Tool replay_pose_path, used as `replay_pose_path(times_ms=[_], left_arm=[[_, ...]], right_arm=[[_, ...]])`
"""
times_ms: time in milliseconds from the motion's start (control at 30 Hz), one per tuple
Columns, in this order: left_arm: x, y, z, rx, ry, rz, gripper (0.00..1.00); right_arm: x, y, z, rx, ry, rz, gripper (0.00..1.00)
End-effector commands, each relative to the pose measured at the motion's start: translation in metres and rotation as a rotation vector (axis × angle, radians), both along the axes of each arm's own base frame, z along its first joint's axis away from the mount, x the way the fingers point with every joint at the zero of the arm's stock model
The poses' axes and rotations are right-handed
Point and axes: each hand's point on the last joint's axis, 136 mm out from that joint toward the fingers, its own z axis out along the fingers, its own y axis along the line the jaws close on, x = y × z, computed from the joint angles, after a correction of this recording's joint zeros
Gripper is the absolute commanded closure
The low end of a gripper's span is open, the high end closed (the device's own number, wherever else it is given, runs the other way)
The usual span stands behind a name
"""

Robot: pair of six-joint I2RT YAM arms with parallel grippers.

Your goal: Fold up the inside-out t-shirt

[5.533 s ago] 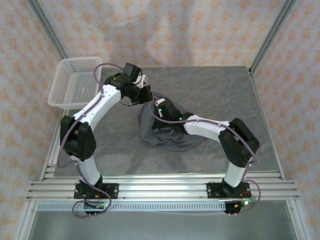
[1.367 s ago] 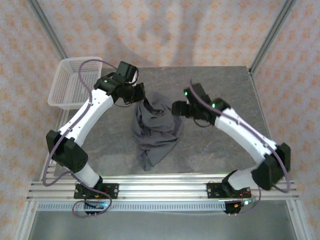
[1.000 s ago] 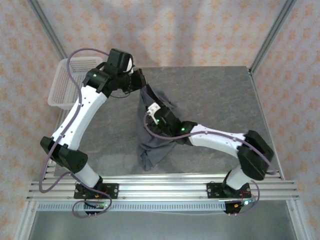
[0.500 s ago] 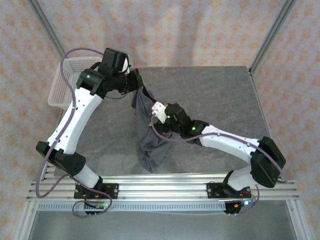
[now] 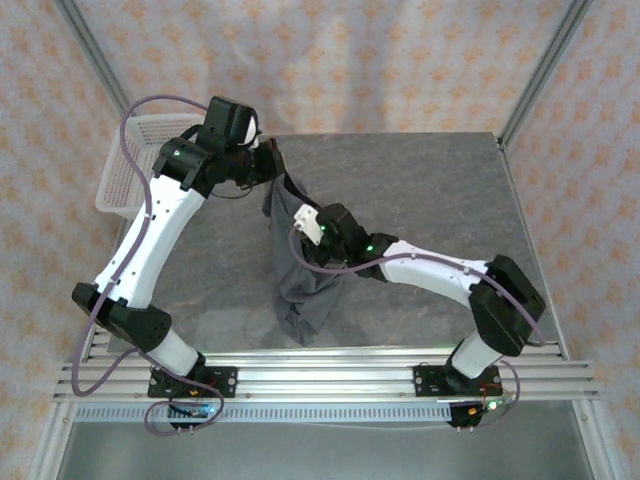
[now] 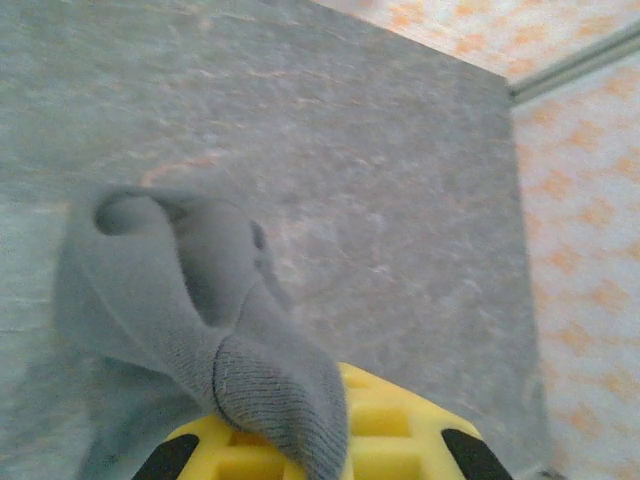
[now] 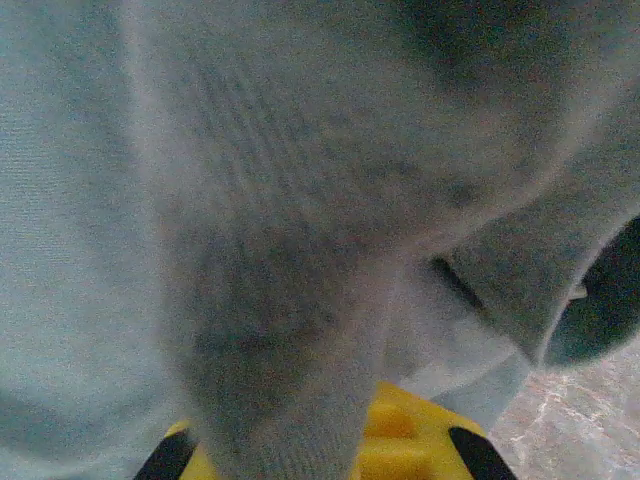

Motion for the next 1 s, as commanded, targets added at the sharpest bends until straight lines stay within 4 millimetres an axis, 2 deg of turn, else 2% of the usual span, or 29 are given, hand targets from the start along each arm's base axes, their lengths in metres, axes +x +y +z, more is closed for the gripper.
replay_pose_path(times_ms=[0,33,67,100,133,167,200,267,333,400,467,533,567,633,733,800,867,967], left_arm=[[0.023,0.068,-0.038,0.28,0.001,0.16,0.97],[0.034,0.083,-0.056,0.328,0.026,0.183,0.98],[0.044,0.092,-0.072,0.343,0.052,0.188,0.98],[0.054,0.096,-0.087,0.344,0.084,0.177,0.97],[0.063,0.091,-0.098,0.329,0.104,0.142,0.97],[0.071,0.083,-0.103,0.306,0.101,0.105,0.95],[0.079,0.07,-0.107,0.257,0.093,0.066,0.93],[0.088,0.052,-0.105,0.163,0.059,0.03,0.87],[0.085,0.049,-0.092,0.129,0.021,0.027,0.71],[0.072,0.056,-0.073,0.136,-0.021,0.032,0.54],[0.047,0.063,-0.052,0.139,-0.067,0.03,0.4],[0.013,0.058,-0.03,0.087,-0.145,-0.019,0.33],[-0.002,0.053,-0.025,0.068,-0.183,-0.054,0.32],[-0.043,0.031,-0.017,0.063,-0.299,-0.204,0.32],[-0.095,0.0,-0.034,0.124,-0.391,-0.438,0.32],[-0.112,-0.012,-0.051,0.134,-0.379,-0.527,0.32],[-0.119,-0.019,-0.07,0.167,-0.334,-0.602,0.32],[-0.114,-0.023,-0.1,0.24,-0.292,-0.669,0.31]], right_arm=[[-0.068,0.009,0.078,0.223,0.141,0.254,1.0],[-0.092,0.007,0.096,0.277,0.201,0.327,1.0],[-0.108,0.004,0.11,0.317,0.242,0.371,1.0],[-0.125,0.0,0.126,0.368,0.28,0.42,1.0],[-0.133,-0.005,0.14,0.414,0.295,0.439,1.0],[-0.134,-0.006,0.144,0.445,0.313,0.438,1.0],[-0.135,-0.011,0.16,0.503,0.3,0.431,1.0],[-0.121,-0.015,0.168,0.563,0.29,0.368,1.0],[-0.1,-0.022,0.163,0.567,0.276,0.283,1.0],[-0.086,-0.027,0.158,0.576,0.275,0.231,1.0],[-0.078,-0.029,0.157,0.595,0.274,0.196,1.0],[-0.074,-0.029,0.155,0.594,0.268,0.186,1.0],[-0.072,-0.029,0.154,0.592,0.268,0.179,1.0],[-0.068,-0.028,0.152,0.593,0.269,0.173,1.0],[-0.066,-0.026,0.153,0.598,0.268,0.179,1.0],[-0.063,-0.023,0.149,0.588,0.279,0.181,1.0],[-0.063,-0.021,0.15,0.578,0.284,0.188,1.0],[-0.063,-0.02,0.155,0.579,0.278,0.196,1.0]])
